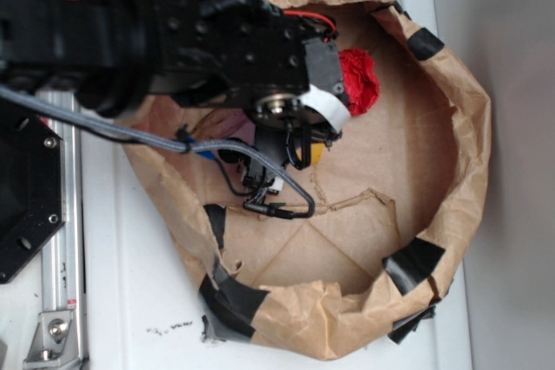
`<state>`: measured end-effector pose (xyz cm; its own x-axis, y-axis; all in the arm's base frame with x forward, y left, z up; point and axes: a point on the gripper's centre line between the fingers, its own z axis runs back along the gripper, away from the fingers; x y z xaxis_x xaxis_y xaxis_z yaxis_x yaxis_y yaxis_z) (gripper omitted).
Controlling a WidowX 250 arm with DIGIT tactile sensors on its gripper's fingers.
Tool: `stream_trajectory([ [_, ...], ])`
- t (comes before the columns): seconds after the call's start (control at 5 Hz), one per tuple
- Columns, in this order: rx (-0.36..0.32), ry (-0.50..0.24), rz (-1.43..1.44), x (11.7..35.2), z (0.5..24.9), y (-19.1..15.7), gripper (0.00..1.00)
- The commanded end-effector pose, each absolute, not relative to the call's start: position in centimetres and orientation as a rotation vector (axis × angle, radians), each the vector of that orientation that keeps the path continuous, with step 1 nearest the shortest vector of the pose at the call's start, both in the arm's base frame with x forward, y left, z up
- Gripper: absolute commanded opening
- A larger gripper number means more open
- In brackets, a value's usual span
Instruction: Grab the yellow duck.
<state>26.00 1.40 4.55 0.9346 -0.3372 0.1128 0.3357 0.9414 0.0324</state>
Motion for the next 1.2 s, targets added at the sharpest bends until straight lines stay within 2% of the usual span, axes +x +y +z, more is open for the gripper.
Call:
stream_trajectory([
  [0.0, -0.004, -0.21, -0.3, 27.6, 7.7, 2.0, 1.0],
  [0.4, -0.059, -0.136, -0.315, 27.9, 4.8, 0.8, 1.0],
  [0.6, -0.037, -0.083, -0.322, 27.6, 3.0, 1.0, 1.0],
  [0.8, -0.041, -0.084, -0.315, 27.7, 1.9, 1.0, 0.0],
  [1.0, -0.063, -0.111, -0.301, 28.0, 2.6, 1.2, 0.0],
])
